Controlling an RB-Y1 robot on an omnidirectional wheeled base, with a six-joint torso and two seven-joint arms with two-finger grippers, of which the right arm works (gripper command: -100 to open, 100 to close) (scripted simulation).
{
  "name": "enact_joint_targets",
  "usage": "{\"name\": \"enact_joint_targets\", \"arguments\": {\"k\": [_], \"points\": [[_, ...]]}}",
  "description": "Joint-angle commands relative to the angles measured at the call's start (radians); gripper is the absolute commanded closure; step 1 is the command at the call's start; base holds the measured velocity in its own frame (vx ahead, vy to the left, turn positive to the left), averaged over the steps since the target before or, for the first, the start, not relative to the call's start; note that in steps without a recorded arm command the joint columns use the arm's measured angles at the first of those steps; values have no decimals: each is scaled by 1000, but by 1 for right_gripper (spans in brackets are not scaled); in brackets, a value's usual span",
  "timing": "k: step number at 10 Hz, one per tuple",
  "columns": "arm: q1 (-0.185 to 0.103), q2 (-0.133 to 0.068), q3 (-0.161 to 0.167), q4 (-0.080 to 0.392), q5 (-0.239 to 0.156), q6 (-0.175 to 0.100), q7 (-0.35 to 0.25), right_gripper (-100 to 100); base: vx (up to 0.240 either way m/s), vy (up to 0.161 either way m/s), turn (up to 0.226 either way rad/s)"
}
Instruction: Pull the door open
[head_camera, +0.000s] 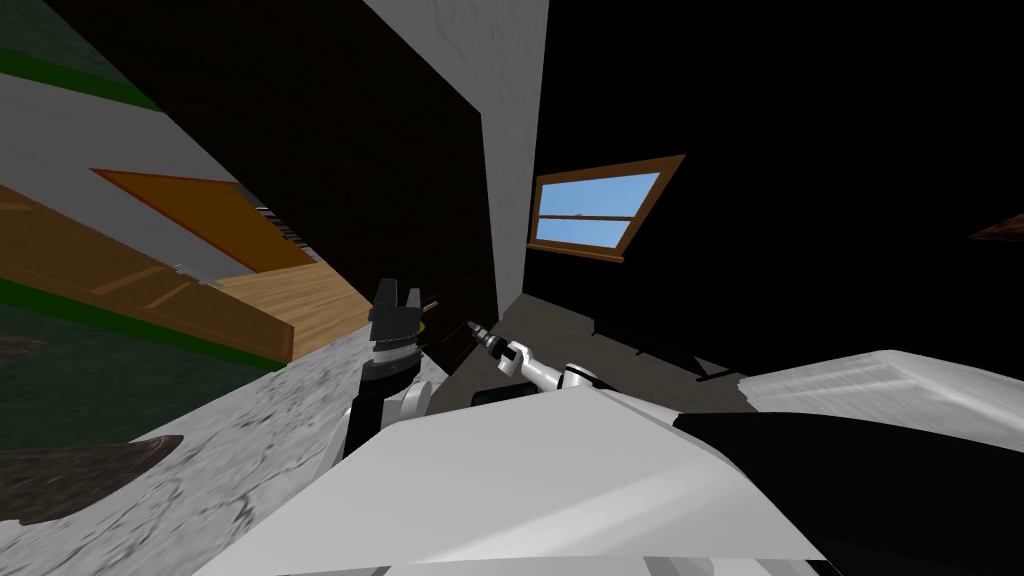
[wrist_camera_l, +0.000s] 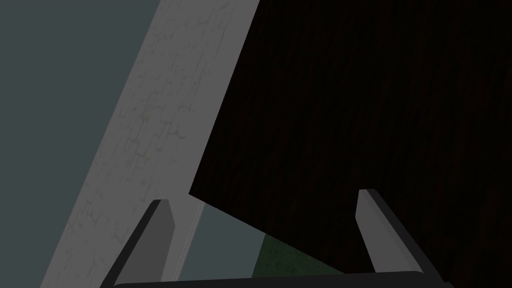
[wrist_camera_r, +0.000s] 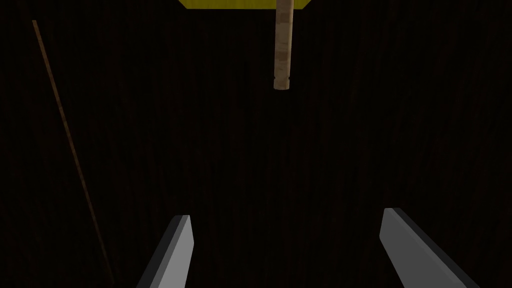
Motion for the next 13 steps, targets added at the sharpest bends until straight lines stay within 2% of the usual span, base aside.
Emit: {"name": "enact_joint_targets", "arguments": {"k": [1,2,3,7,8,9,12,13], "points": [[0,0,0,0,0,0,0,-100,0,0,0],[0,0,0,0,0,0,0,-100,-4,9,25],[0,-30,0,2,2,2,0,-100,-8,-110,1],[1,-85,0,5,6,6,1,-100,-33,-160,3],[1,-116,0,7,8,8,1,-100,-14,-156,-6],[1,-132,1,8,10,9,0,-100,-50,-139,4],[0,-199,3,12,14,14,-1,-100,-67,-137,-8],[0,-205,3,13,14,14,-1,-100,-40,-98,-1]]}}
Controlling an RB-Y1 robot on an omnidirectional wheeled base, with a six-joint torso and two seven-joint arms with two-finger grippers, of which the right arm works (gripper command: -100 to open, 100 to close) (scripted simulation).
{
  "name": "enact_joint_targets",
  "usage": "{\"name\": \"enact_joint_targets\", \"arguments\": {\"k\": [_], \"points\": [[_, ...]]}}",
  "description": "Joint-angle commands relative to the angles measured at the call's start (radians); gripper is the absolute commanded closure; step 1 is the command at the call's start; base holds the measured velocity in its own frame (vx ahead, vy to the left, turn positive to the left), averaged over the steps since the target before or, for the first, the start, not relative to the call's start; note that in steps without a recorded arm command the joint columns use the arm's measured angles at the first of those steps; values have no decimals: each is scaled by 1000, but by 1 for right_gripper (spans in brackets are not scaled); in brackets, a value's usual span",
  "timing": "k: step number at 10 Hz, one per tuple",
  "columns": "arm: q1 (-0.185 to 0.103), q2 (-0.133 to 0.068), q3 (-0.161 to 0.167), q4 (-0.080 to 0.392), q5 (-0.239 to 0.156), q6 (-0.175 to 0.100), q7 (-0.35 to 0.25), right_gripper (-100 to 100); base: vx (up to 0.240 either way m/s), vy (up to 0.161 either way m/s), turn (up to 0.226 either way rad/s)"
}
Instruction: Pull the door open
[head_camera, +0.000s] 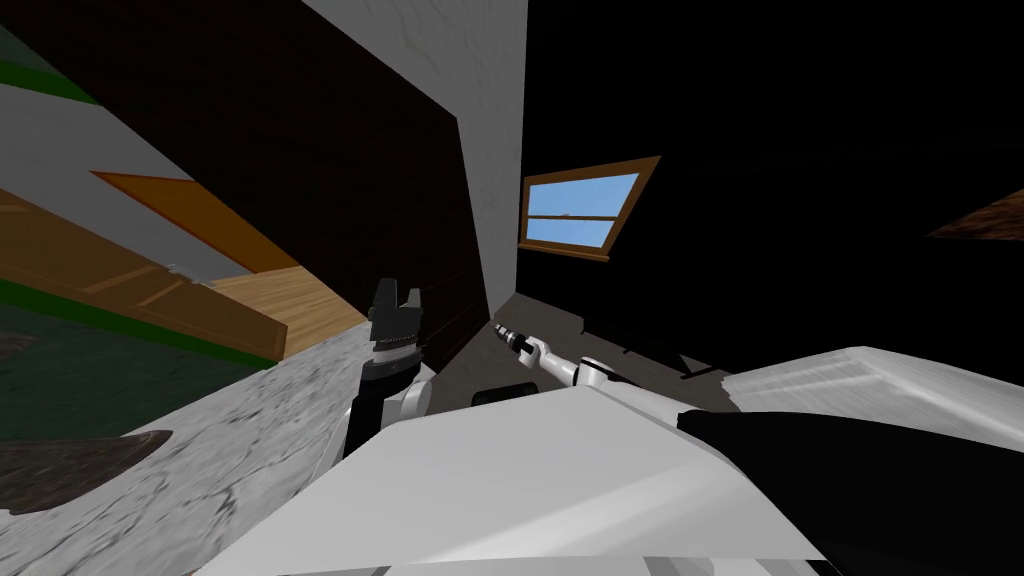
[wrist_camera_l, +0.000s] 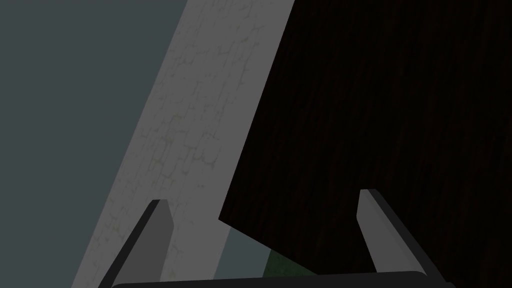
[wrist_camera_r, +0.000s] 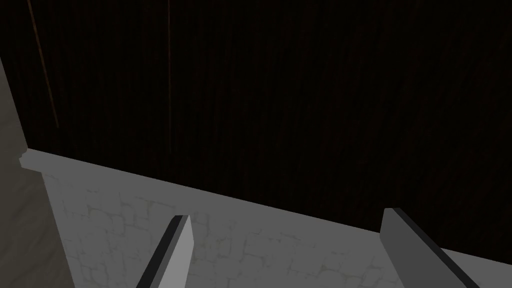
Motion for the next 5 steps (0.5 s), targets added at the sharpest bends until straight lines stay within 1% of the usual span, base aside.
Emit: {"name": "enact_joint_targets", "arguments": {"k": [1,2,3,4,5], "points": [[11,-33,0,-24,2,15,2,-100,-38,-73,-6],[10,-46,0,-22,3,16,1,-100,-31,-72,-11],[10,-68,1,-20,4,18,0,-100,-36,-78,-10],[10,-68,1,-20,4,18,0,-100,-32,-60,-1],[8,-99,1,-16,4,19,-3,-100,-34,-57,-10]]}}
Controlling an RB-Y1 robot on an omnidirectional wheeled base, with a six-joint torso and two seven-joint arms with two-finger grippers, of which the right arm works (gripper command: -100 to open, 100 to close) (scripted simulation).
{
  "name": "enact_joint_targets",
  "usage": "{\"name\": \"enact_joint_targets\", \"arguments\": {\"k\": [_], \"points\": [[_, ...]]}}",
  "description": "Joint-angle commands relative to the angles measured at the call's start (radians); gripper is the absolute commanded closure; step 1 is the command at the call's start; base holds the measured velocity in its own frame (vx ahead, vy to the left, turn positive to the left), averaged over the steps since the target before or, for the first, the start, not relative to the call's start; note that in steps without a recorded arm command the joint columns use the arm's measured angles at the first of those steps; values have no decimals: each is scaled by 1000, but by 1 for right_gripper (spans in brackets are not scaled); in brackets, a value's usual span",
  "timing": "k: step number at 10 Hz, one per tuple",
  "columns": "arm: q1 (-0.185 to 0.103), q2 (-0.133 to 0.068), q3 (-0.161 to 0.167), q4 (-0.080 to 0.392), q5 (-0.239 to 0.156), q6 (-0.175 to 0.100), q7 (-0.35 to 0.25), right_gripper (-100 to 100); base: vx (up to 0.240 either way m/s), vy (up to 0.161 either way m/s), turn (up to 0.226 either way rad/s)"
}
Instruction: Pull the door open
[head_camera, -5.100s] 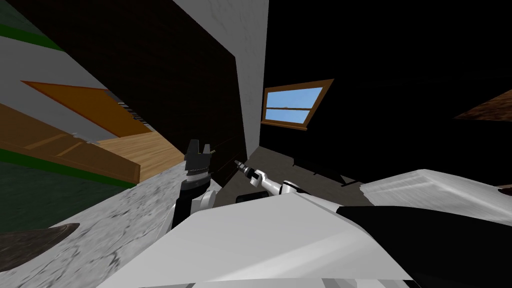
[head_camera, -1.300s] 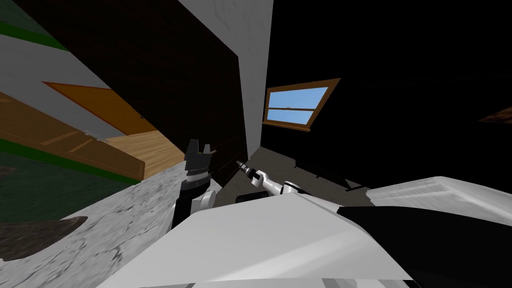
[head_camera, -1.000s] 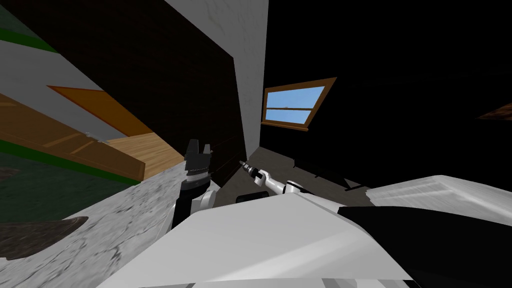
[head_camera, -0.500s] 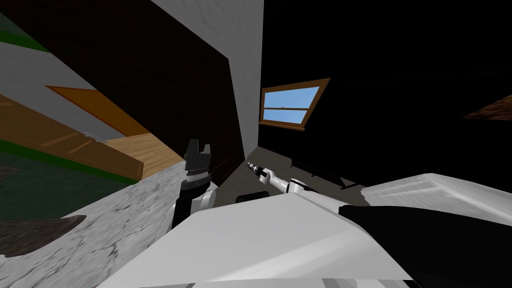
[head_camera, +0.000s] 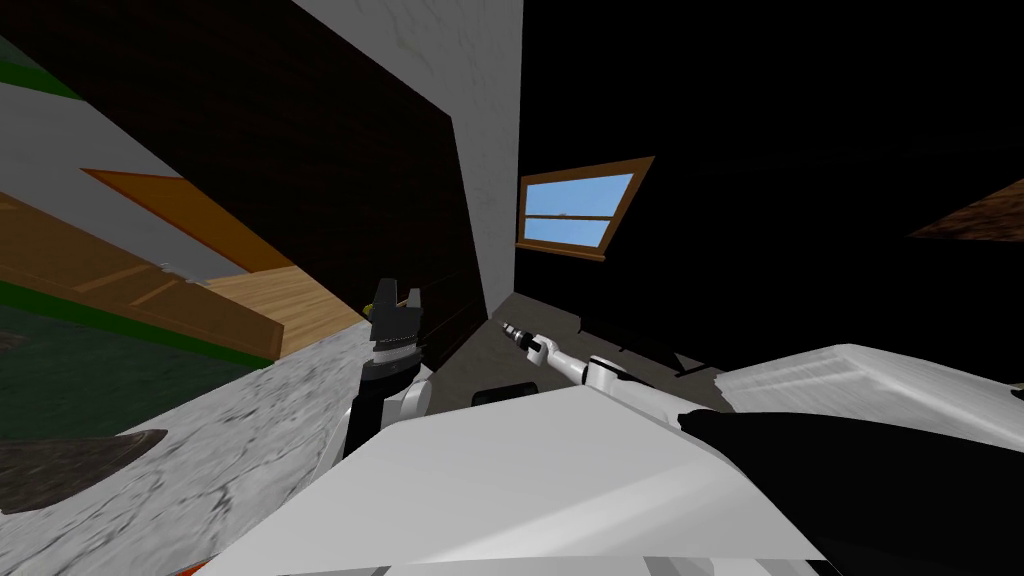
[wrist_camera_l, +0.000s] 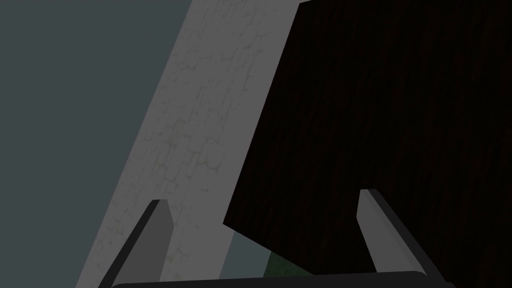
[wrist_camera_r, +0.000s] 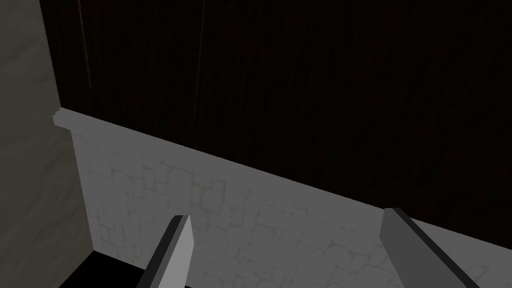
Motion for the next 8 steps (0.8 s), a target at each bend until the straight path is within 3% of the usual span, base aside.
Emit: {"name": "enact_joint_targets", "arguments": {"k": [1,3,7,8], "points": [[-6,-5,-2,28,1,-12,1,-100,-36,-50,-11],[-10,17,-3,26,-10,-19,-3,-100,44,116,-47],[-8,91,-7,17,-17,-24,2,-100,74,195,-15],[-8,98,-7,16,-18,-25,2,-100,74,165,-16]]}}
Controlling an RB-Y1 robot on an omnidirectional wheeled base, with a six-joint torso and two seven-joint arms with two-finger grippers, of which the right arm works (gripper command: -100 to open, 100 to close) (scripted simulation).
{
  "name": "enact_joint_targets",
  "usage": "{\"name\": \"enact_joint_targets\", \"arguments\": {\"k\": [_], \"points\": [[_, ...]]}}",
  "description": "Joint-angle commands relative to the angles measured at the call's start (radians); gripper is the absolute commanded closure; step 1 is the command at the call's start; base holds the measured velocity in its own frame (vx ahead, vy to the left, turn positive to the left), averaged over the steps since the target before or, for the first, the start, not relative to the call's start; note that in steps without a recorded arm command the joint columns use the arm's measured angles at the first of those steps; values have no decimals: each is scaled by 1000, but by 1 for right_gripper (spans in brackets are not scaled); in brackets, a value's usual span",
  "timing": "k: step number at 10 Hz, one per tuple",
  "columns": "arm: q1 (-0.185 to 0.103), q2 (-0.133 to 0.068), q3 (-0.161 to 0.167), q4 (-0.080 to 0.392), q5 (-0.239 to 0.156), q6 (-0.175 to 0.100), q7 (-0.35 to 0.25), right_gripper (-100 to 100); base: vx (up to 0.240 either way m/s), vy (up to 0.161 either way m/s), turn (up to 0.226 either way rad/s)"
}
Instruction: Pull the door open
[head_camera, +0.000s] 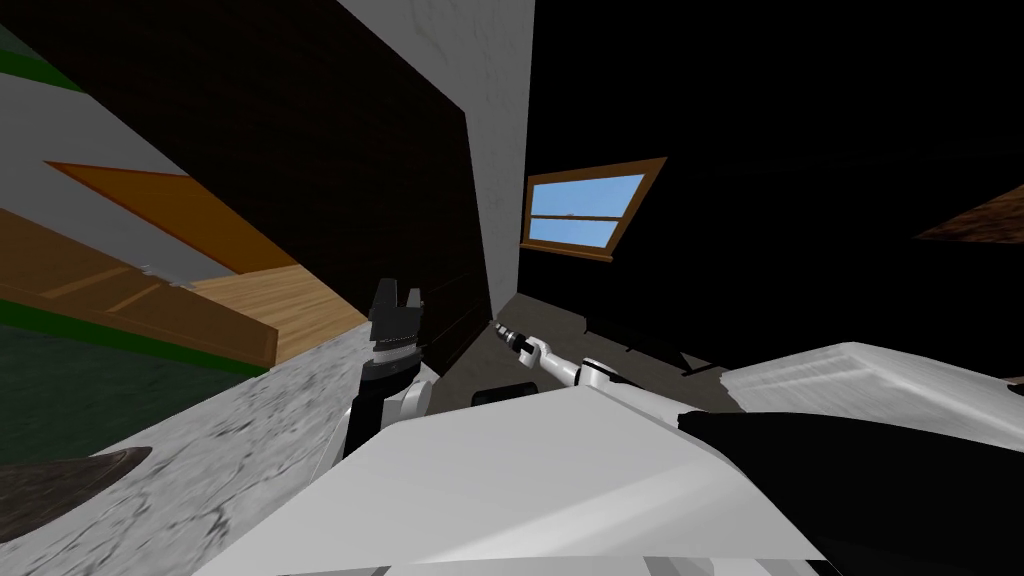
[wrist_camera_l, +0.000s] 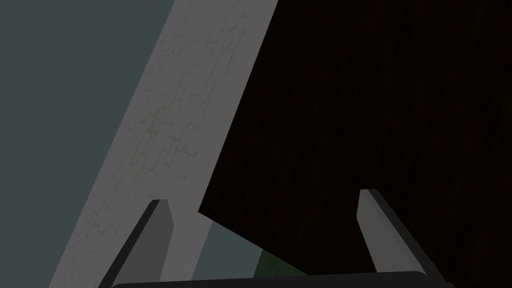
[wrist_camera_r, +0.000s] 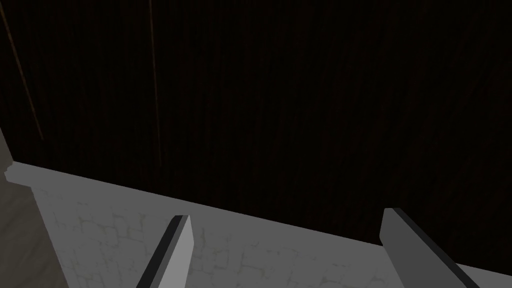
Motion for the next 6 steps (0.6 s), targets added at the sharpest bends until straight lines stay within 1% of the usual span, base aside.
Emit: {"name": "enact_joint_targets", "arguments": {"k": [1,2,5,6], "points": [[-8,28,-1,16,-2,-10,-1,-100,55,121,-5],[-7,44,-2,14,-3,-11,1,-100,74,136,-6],[-5,94,-4,10,-5,-13,5,-100,68,162,-6],[-4,112,-5,8,-6,-13,6,-100,62,85,216]]}}
